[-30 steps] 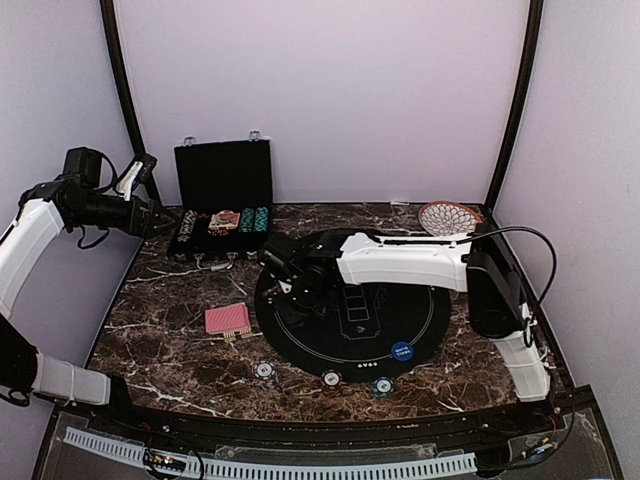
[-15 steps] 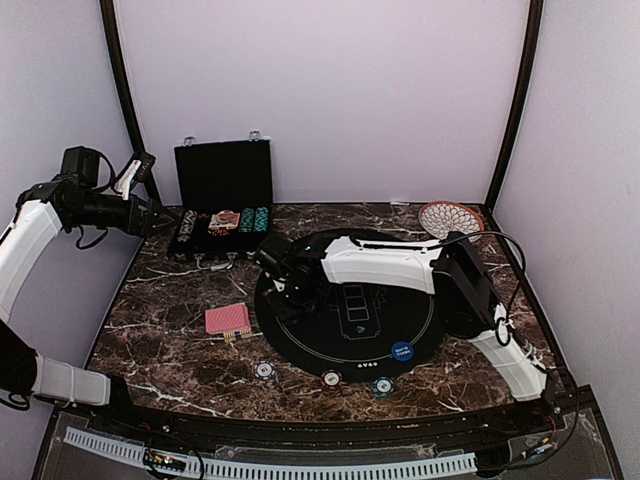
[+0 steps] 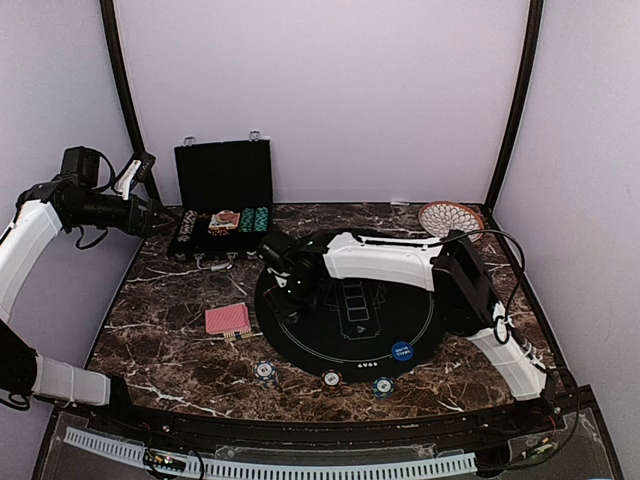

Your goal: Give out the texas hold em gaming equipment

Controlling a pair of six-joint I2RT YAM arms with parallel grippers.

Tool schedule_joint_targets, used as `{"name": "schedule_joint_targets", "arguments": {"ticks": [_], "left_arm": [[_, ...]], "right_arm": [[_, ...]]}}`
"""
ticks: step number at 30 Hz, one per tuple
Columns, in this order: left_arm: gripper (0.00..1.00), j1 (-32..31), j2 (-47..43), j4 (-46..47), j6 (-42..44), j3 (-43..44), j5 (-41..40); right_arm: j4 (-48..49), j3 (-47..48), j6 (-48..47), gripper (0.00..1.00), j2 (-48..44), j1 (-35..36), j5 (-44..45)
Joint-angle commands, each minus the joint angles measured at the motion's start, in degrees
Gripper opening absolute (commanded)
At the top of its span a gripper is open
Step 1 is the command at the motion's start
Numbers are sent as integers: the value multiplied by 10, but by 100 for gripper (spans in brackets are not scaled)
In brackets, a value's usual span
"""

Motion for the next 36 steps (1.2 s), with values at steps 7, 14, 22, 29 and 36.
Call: {"name": "schedule_joint_targets", "arguments": {"ticks": [7,14,22,29,36], "left_arm": [[99,2,-11,-6,5,14,17],[99,3,-8,-6,5,17,22],[99,2,-7,-5,2,21,32],[99,2,-9,-12,6,27,33],[99,2,-15,-18,8,30,30]], "right_arm": [[0,-102,1,71,-202,-5,24],[17,-384,81,68,-392,18,39],[14,-571,187,69,-503,84,17],[68,-648,218,69,-510,95,-8],[106,-659,222,70,-470,102,-27]]}}
